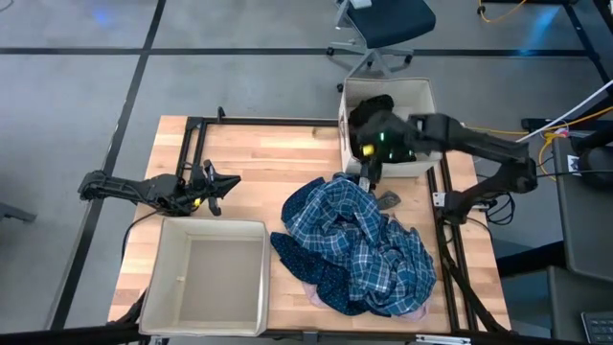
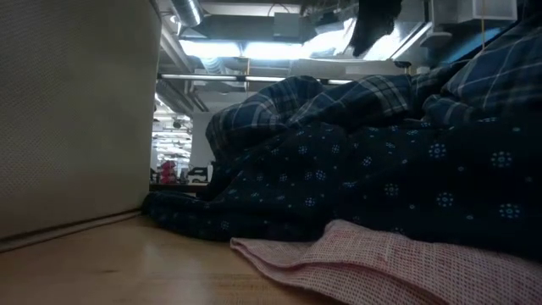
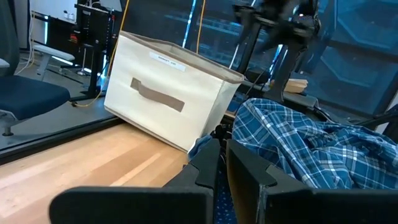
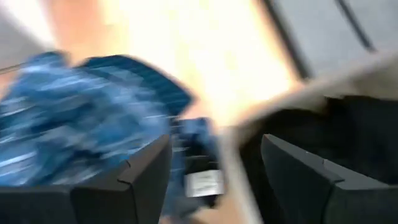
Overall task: Sort clothes
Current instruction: Put the blue pants into the bottom laundry organizer
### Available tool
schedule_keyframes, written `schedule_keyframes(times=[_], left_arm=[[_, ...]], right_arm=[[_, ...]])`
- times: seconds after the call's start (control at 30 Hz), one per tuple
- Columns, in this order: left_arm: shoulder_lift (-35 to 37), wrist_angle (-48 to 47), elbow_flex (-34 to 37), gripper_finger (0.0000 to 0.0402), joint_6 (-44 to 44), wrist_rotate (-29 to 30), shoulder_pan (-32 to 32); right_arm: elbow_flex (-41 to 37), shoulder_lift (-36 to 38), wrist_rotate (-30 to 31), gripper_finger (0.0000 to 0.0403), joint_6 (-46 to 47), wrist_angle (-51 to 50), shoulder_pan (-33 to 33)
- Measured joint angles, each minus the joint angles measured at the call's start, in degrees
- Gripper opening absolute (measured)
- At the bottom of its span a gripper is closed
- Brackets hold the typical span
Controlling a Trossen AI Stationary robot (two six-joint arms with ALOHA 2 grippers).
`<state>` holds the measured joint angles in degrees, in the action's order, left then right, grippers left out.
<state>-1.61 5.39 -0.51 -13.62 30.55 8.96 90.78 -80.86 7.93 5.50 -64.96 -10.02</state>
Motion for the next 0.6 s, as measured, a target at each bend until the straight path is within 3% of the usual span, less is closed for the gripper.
schedule_keyframes(times=[0.37, 0.6], left_arm=[[0.0, 0.1, 0.0, 0.0019, -1.0, 0.0, 0.0], [0.0, 1.1, 0.0, 0.0019, -1.6, 0.0, 0.0]], right_arm=[[-2.6, -0.3, 0.7, 0.025, 12.4, 0.9, 24.8], [-8.5, -0.3, 9.4, 0.025, 20.9, 3.3, 37.9]])
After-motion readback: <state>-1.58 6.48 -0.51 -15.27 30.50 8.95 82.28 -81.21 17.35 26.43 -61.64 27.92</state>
